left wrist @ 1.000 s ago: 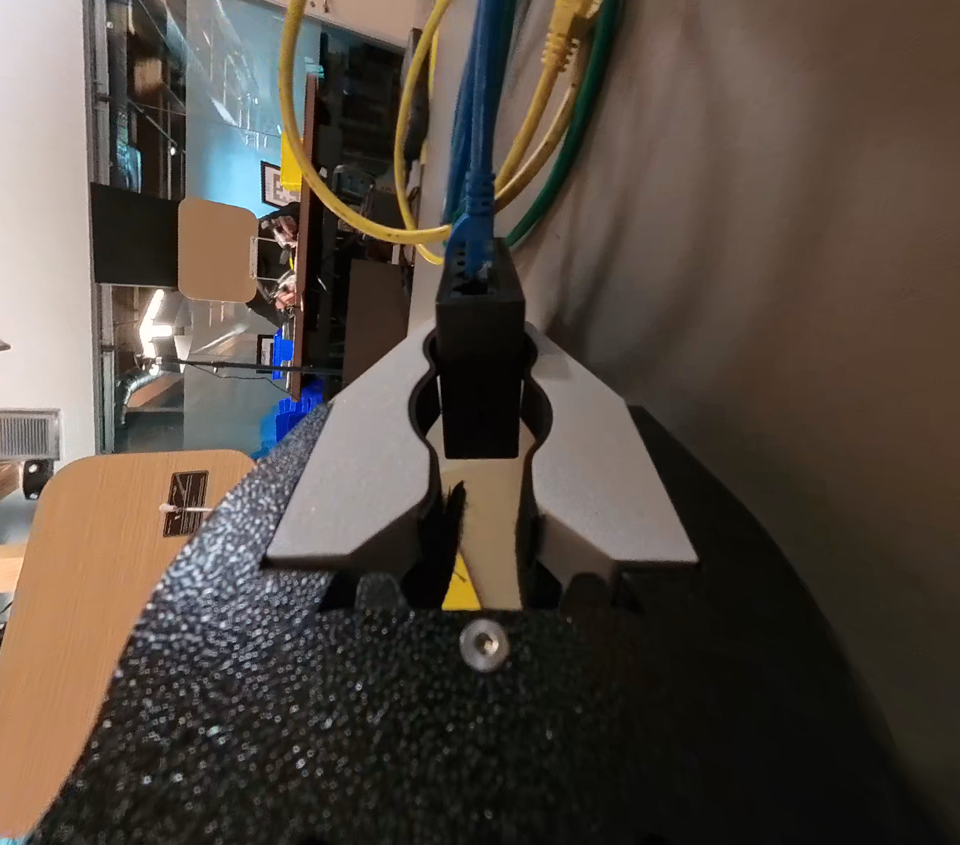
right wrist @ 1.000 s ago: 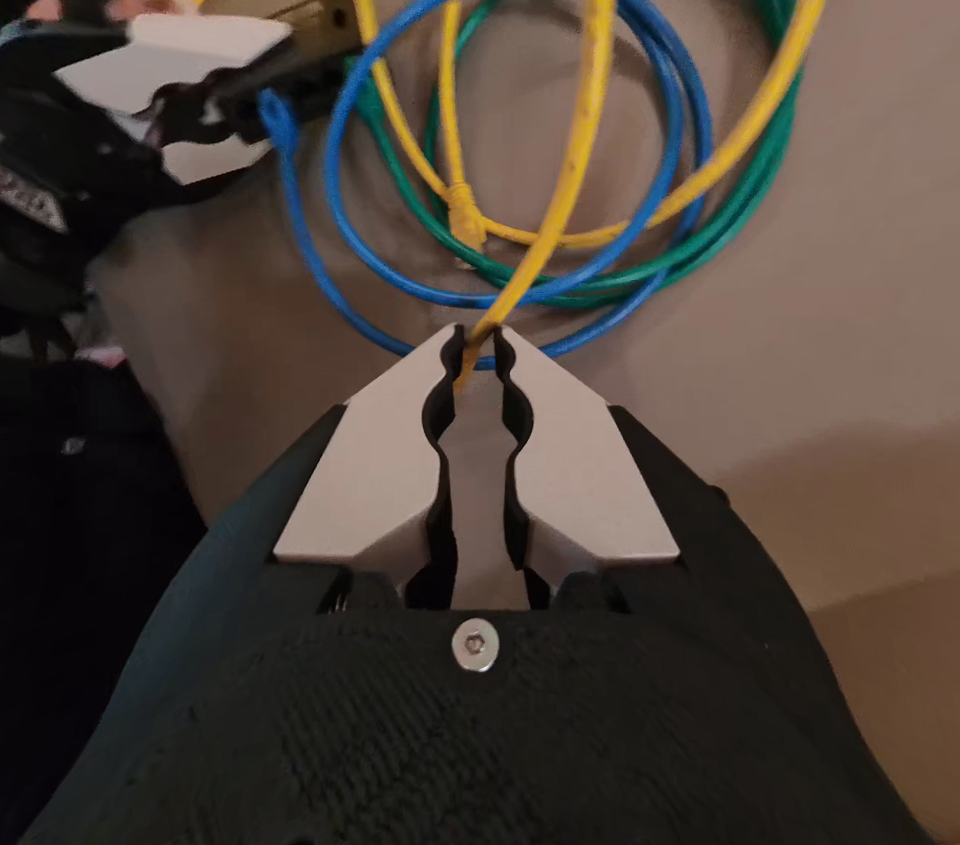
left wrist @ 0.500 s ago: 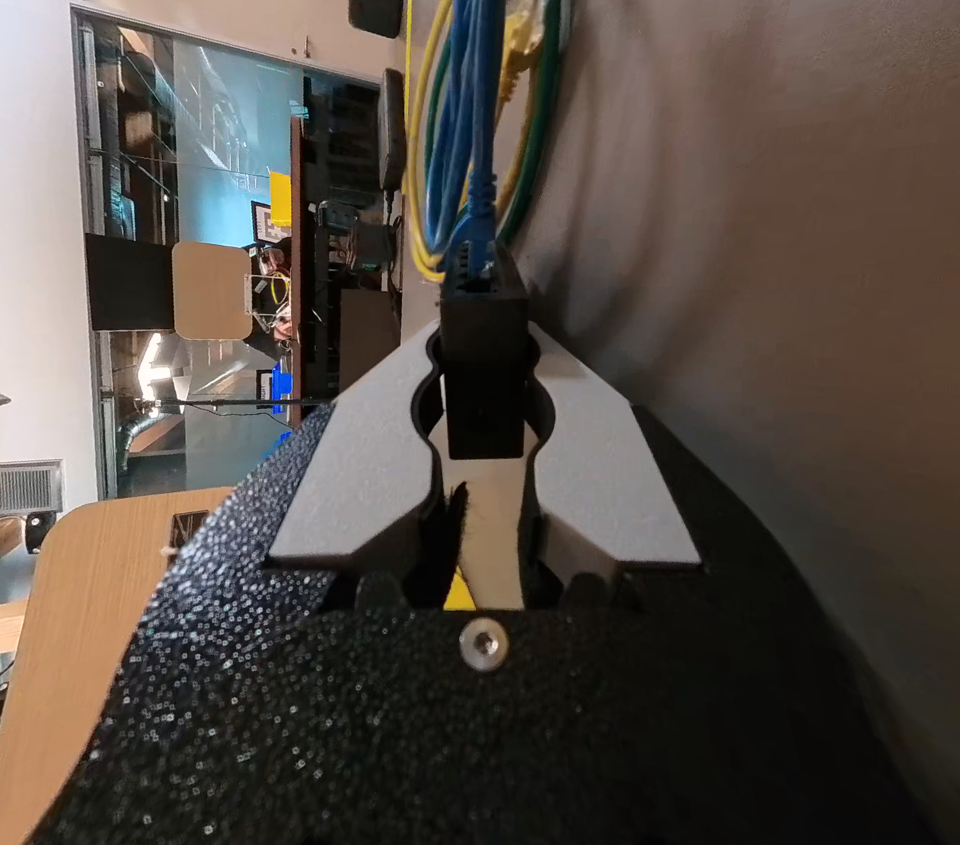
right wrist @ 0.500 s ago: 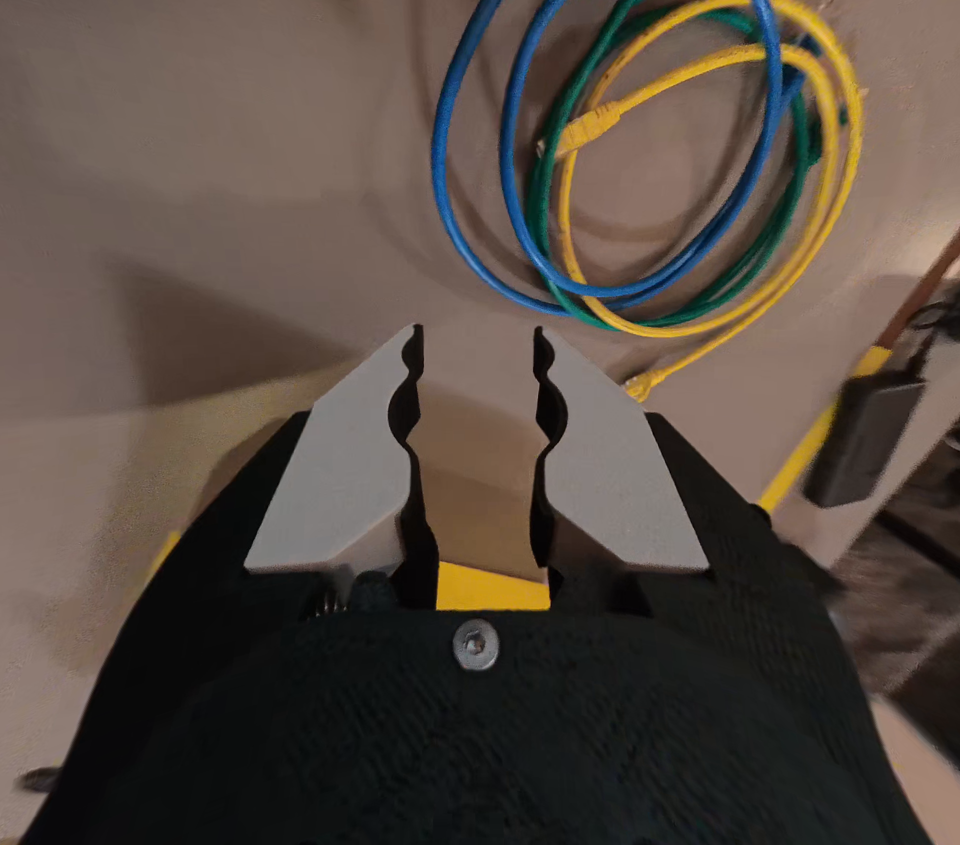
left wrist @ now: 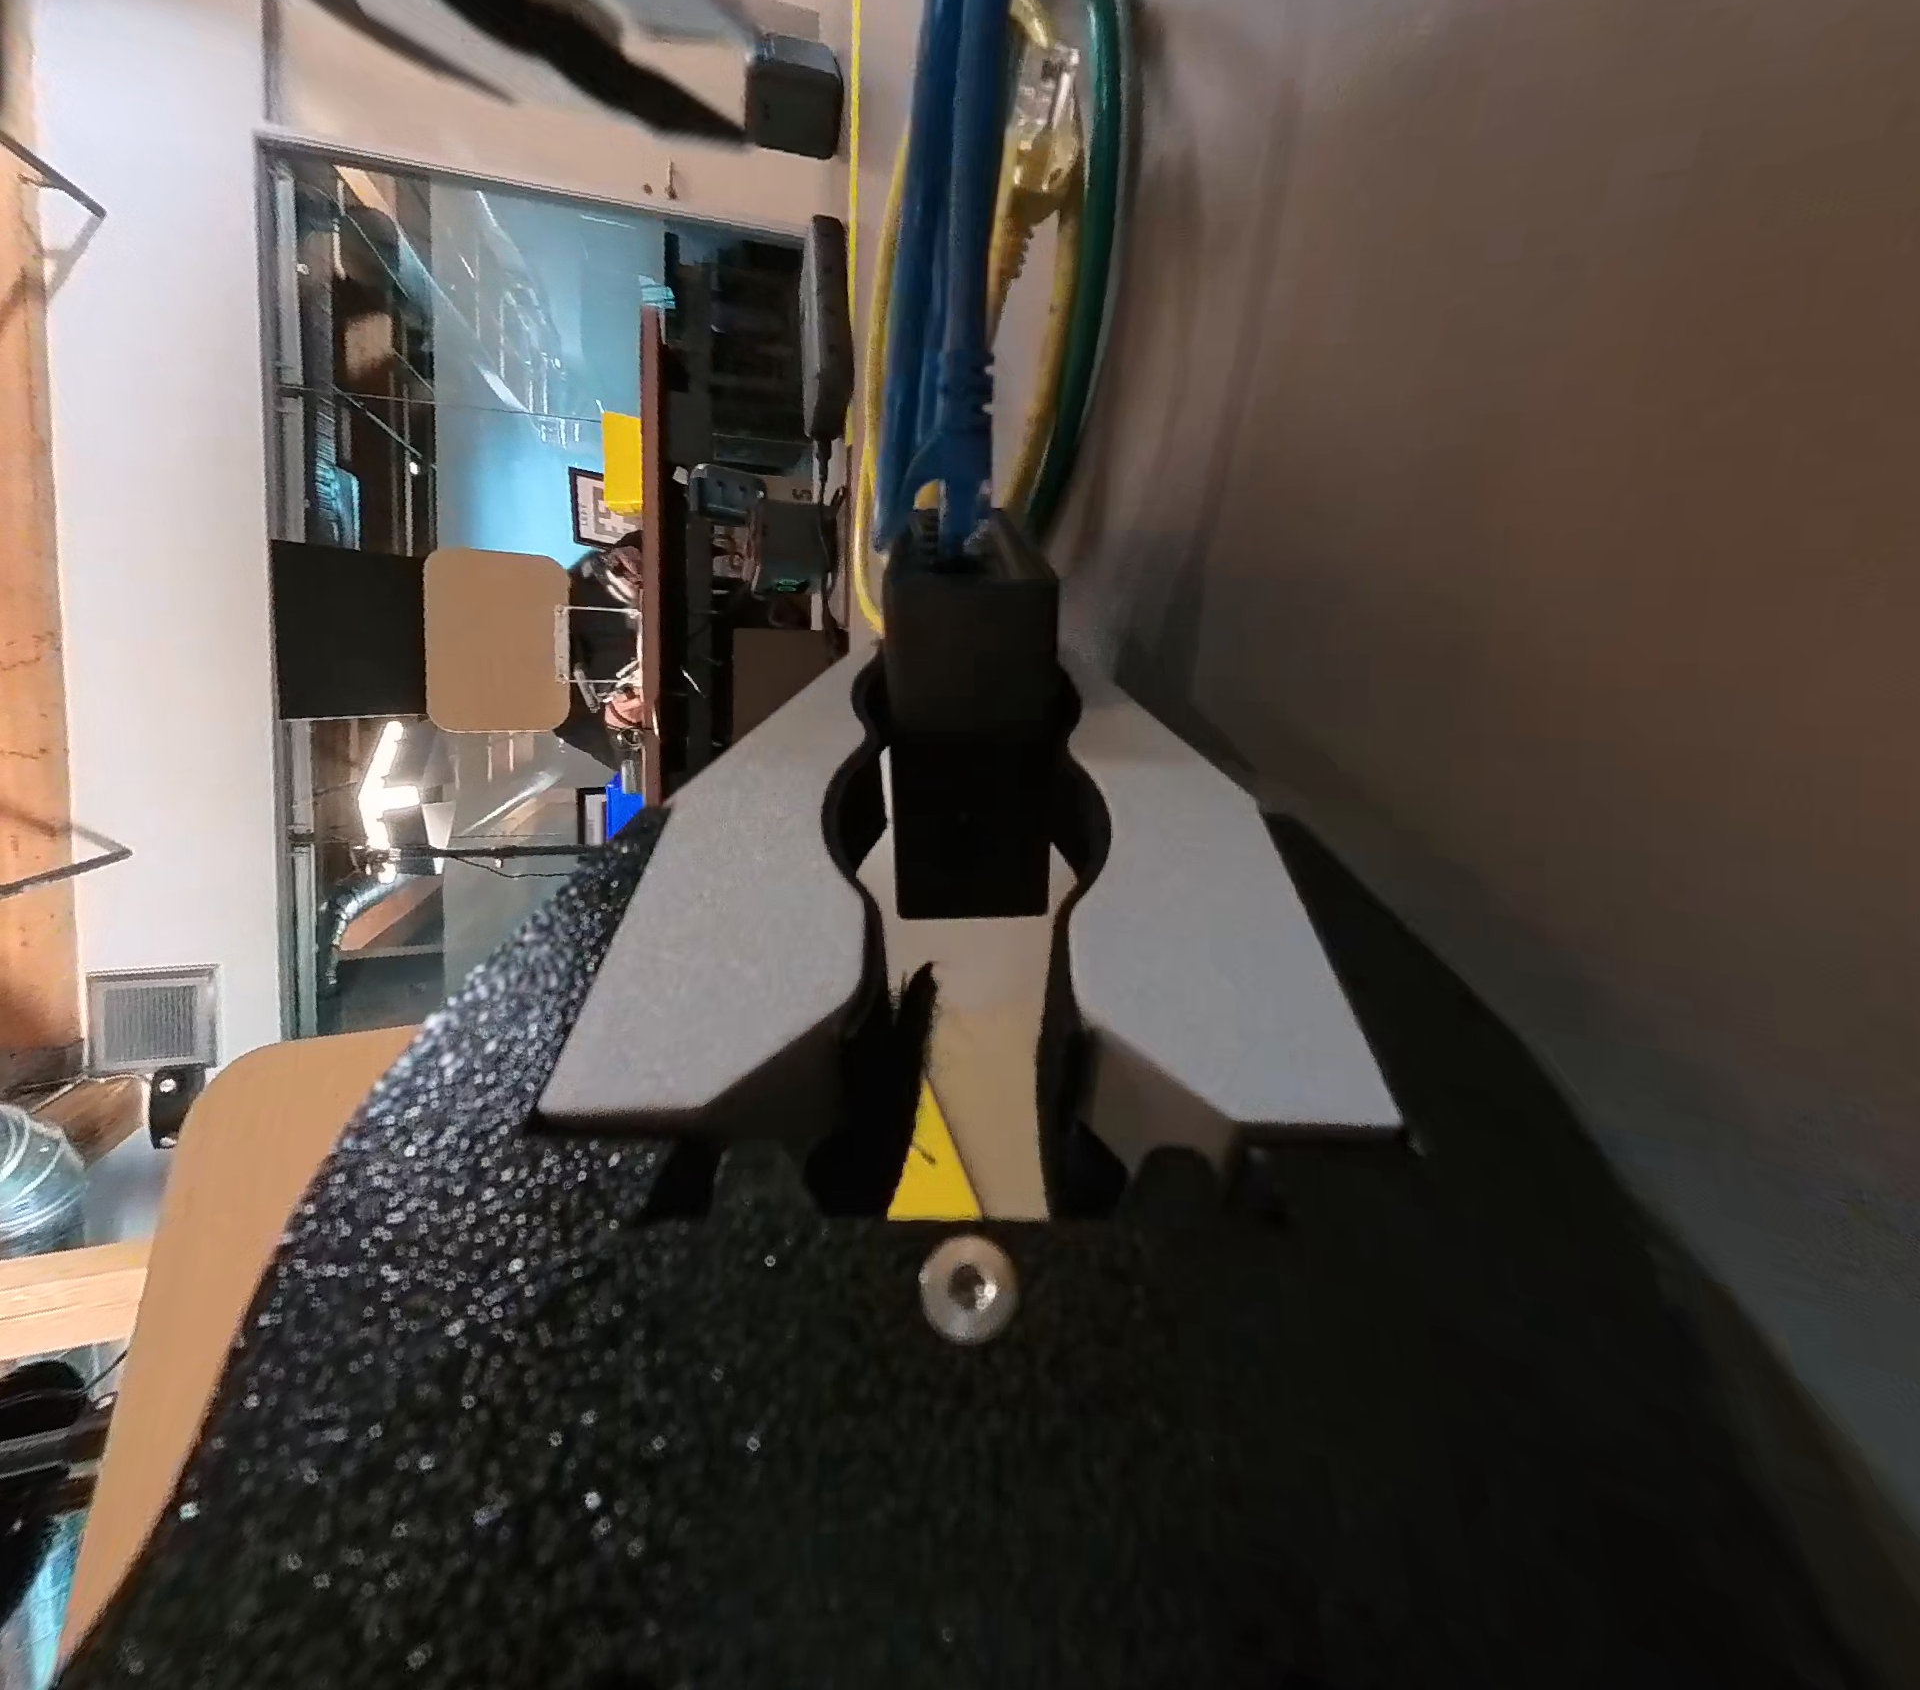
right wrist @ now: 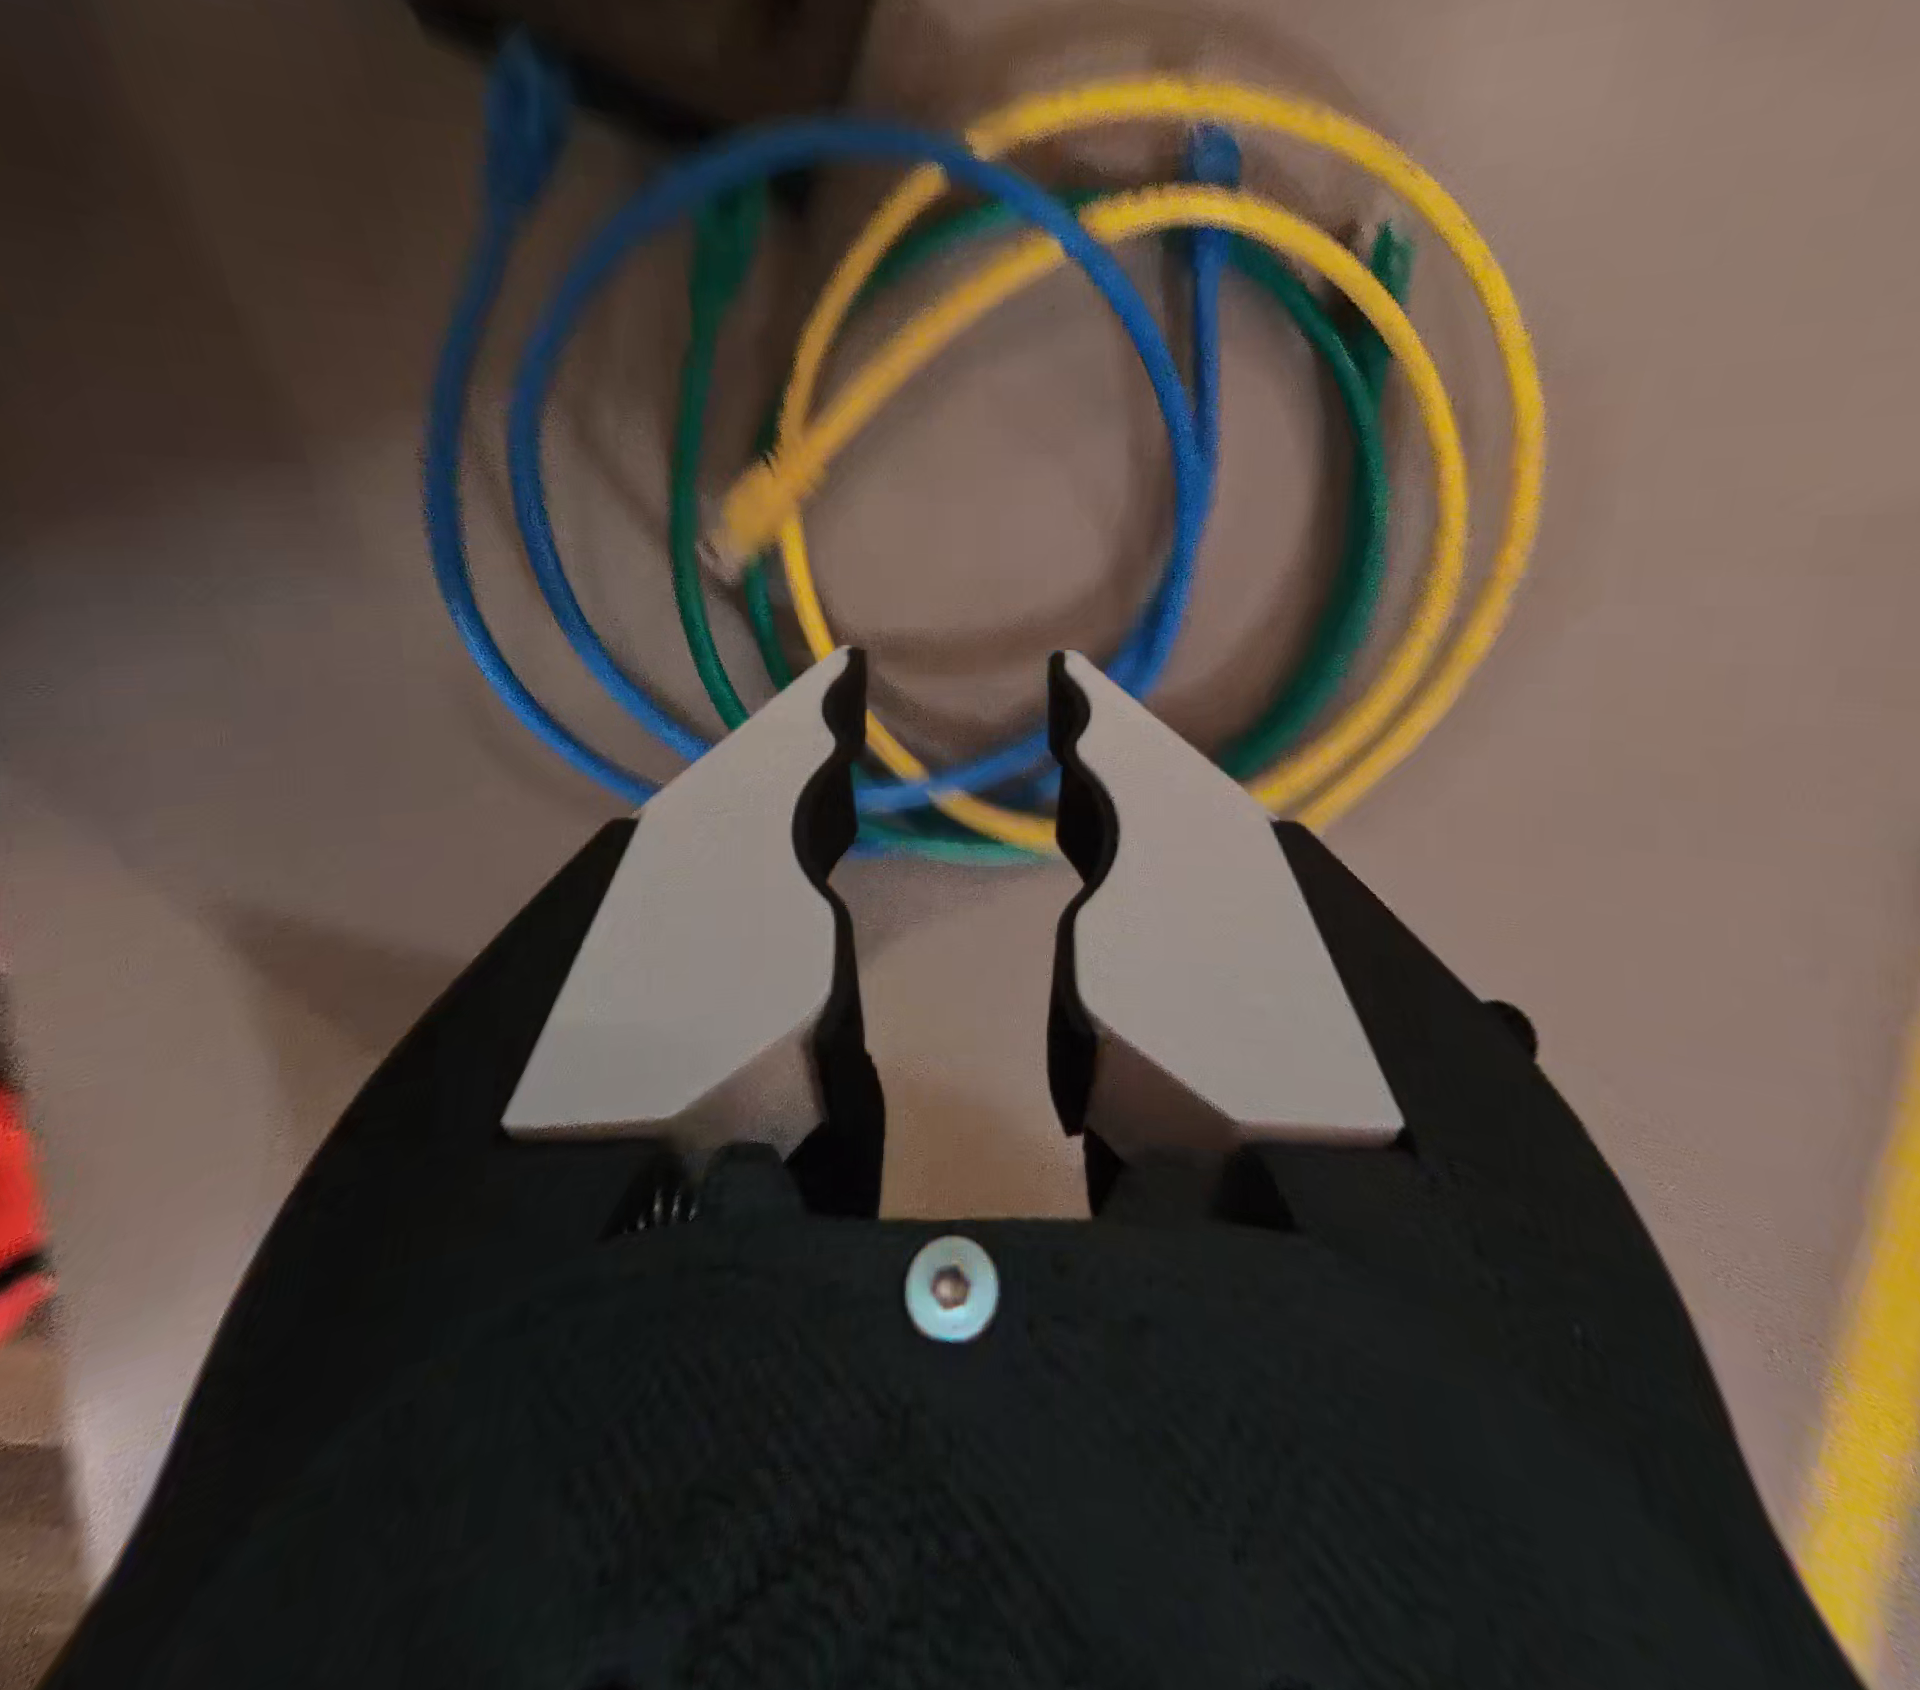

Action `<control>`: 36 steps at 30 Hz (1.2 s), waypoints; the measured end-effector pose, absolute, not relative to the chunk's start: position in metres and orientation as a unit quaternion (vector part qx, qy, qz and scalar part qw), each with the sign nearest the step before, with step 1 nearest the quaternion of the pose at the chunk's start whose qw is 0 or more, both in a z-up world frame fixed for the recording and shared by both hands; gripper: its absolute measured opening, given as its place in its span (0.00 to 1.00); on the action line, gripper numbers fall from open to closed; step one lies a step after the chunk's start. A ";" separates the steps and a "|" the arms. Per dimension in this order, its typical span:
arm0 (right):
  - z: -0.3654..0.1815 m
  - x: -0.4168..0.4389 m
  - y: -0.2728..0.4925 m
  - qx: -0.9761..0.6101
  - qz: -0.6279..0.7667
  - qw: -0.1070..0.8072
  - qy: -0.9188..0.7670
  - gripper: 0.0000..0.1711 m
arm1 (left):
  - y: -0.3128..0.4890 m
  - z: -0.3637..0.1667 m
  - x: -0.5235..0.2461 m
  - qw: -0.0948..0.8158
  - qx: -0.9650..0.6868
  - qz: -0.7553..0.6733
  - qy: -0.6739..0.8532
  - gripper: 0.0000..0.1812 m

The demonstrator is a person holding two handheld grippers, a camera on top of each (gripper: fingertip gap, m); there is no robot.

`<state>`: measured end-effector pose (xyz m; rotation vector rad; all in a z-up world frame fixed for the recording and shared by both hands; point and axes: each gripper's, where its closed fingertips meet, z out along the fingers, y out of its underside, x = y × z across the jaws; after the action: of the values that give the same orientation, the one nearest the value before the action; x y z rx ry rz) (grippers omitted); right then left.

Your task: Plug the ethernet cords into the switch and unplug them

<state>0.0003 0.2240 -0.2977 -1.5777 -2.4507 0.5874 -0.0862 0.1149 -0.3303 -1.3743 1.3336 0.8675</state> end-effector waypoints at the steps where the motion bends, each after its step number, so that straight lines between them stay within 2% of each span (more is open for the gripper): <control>1: -0.300 -0.012 0.214 -0.546 0.222 0.073 -0.805 0.20 | 0.114 -0.329 -0.084 0.500 -0.563 0.359 0.551 0.13; 5: -0.324 -0.040 0.189 -0.639 0.254 -0.007 -0.726 0.19 | 0.113 -0.327 -0.079 0.506 -0.549 0.362 0.557 0.13; 8: -0.329 -0.049 0.193 -0.631 0.224 0.007 -0.743 0.17 | 0.111 -0.326 -0.076 0.508 -0.538 0.368 0.562 0.13; 10: -0.316 -0.065 0.210 -0.608 0.214 0.070 -0.762 0.15 | 0.108 -0.320 -0.071 0.521 -0.524 0.369 0.563 0.13; 13: -0.301 -0.092 0.233 -0.529 0.170 0.162 -0.815 0.21 | 0.103 -0.312 -0.062 0.545 -0.502 0.362 0.565 0.13; 16: -0.303 -0.114 0.237 -0.362 0.089 0.210 -0.904 0.27 | 0.101 -0.314 -0.057 0.545 -0.496 0.356 0.574 0.13; 20: -0.329 -0.122 0.232 -0.168 -0.007 0.166 -0.972 0.30 | 0.100 -0.315 -0.054 0.546 -0.492 0.354 0.579 0.13; 24: -0.353 -0.124 0.250 -0.109 -0.080 0.112 -0.984 0.27 | 0.100 -0.315 -0.055 0.547 -0.496 0.348 0.578 0.12; 29: -0.360 -0.121 0.251 -0.161 -0.054 0.066 -0.983 0.07 | 0.100 -0.315 -0.056 0.550 -0.504 0.336 0.575 0.13; 32: -0.343 -0.134 0.277 -0.213 -0.086 0.143 -0.963 0.05 | 0.097 -0.309 -0.054 0.566 -0.508 0.319 0.566 0.13; 36: -0.306 -0.127 0.334 -0.356 -0.112 0.236 -0.897 0.05 | 0.093 -0.307 -0.050 0.576 -0.526 0.282 0.559 0.13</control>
<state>-0.1271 0.3338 -0.3056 -0.9776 -2.4603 -0.3062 -0.0495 0.0933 -0.3073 -1.2327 1.3088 0.6594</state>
